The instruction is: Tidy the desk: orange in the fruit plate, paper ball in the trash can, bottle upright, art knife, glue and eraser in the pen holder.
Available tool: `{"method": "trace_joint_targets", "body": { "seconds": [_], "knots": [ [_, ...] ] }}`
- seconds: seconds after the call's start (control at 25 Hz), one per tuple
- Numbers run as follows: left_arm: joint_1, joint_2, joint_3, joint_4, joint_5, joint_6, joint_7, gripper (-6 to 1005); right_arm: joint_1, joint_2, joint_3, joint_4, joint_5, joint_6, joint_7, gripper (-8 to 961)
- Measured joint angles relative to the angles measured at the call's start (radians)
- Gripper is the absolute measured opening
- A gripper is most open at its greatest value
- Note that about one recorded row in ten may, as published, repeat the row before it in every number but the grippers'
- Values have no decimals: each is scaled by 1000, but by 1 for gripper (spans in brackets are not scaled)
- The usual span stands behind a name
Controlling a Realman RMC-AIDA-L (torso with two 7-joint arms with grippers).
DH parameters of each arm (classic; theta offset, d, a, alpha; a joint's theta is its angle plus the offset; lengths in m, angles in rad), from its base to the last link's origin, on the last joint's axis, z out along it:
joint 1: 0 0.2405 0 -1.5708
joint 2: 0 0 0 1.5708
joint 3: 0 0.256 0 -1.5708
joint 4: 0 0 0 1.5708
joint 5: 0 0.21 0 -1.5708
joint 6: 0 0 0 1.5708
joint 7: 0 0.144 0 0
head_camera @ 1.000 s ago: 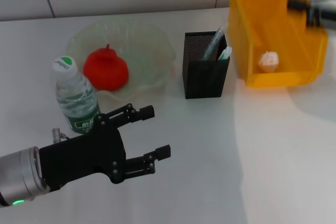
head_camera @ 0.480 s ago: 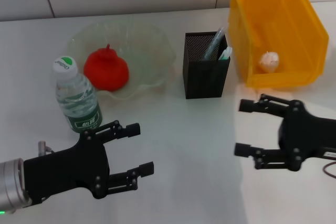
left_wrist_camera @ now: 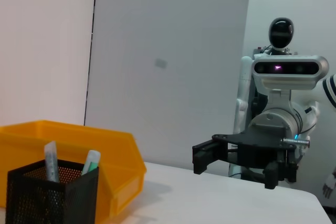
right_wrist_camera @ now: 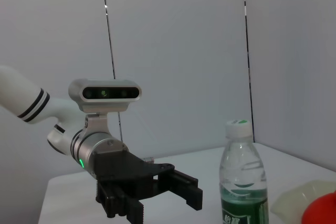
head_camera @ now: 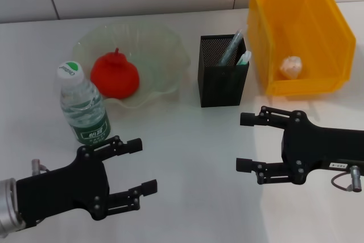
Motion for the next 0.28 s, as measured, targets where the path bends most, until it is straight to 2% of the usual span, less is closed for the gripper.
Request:
{"method": "trace_joint_targets", "body": {
  "seconds": [0.28],
  "knots": [
    [26, 18, -30, 6, 0, 11, -7, 792, 6, 4, -3, 9, -3, 24, -8, 843]
  ]
}}
